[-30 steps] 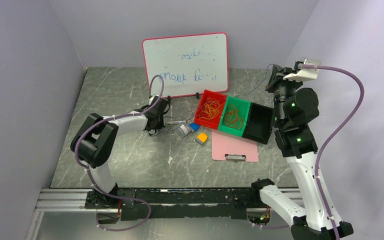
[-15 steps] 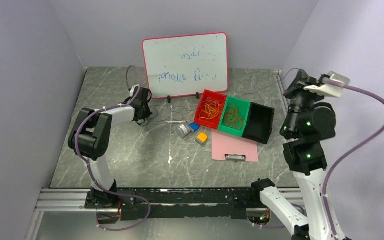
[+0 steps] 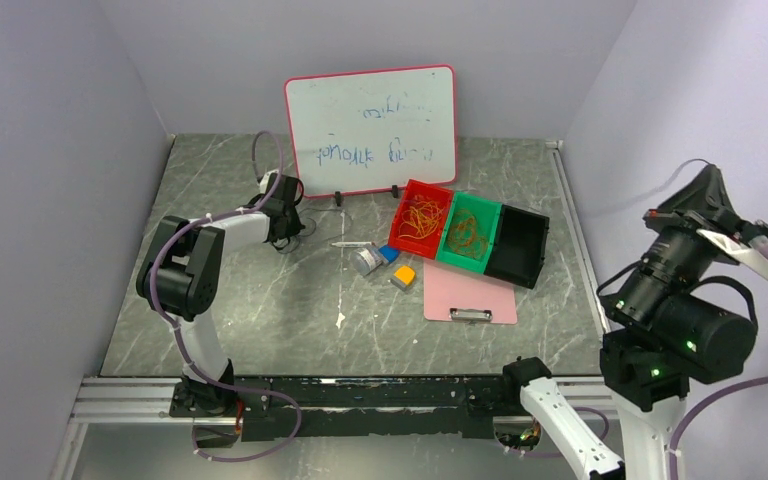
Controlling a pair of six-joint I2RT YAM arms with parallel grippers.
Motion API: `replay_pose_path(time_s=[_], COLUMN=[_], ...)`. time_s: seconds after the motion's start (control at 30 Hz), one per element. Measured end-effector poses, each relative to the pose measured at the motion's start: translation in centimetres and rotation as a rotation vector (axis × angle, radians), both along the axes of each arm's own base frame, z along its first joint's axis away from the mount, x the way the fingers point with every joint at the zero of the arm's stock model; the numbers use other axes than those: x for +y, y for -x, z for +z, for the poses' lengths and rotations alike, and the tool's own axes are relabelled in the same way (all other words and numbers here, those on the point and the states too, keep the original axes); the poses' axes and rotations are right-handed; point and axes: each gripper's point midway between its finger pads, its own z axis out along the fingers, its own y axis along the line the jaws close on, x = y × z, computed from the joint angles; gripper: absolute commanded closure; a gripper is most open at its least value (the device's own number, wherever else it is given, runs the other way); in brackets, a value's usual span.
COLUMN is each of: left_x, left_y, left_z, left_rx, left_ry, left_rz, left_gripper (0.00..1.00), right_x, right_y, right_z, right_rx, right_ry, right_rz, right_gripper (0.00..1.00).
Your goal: Untangle the cables
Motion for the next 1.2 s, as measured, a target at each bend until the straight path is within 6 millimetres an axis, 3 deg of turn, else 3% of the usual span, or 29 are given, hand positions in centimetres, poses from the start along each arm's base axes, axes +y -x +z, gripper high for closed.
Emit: replay_pose_path(time_s=[0.17,0.3,0.5,0.53,0.7,0.83,0.97,1.2], left_x=[0.1,0.4,0.4,0.4,0.8,1.0,0.5,-0.7], left_y=[-0.2,-0.4,-0.4,-0.4,0.7,2.3,2.4,2.0], left_z=[0.0,0.0,0.1,0.2,0.5,1.1,3.8,11.6], left_rx=[-0.001,-0.003,-0.005,-0.006,0.005,0.030,-0.020,-0.210], left_ry=[-0.003,-0.003,0.000,0.001,-0.006,-0.008,0.014,0.074], left_rz=[0.005,0.011,0.011,0.010,-0.014,-0.049,-0.095,-0.182], left_gripper=[0.93,0.93,0.91,0.87,0.47,0.32,0.23,0.17], right_x=[-1.0,-1.2,0.9,1.5,4.7,7.5,10.6,17.0], right_y=[2.0,2.2,1.2,0.9,-1.4,-3.4,-5.0,-8.2], right_z=[0.8,0.9,1.7,2.0,3.0,2.9,3.2,2.6], right_rx=[-0.040,-0.042,-0.036,-0.035,-0.011,0.019,0.027,0.062], right_ry=[-0.012,-0.018,0.064,0.085,0.194,0.267,0.332,0.417], right_rz=[-0.039,-0.047,0.062,0.090,0.231,0.349,0.490,0.786], right_gripper=[1.00,1.00,1.00,1.00,1.00,1.00,1.00,1.00])
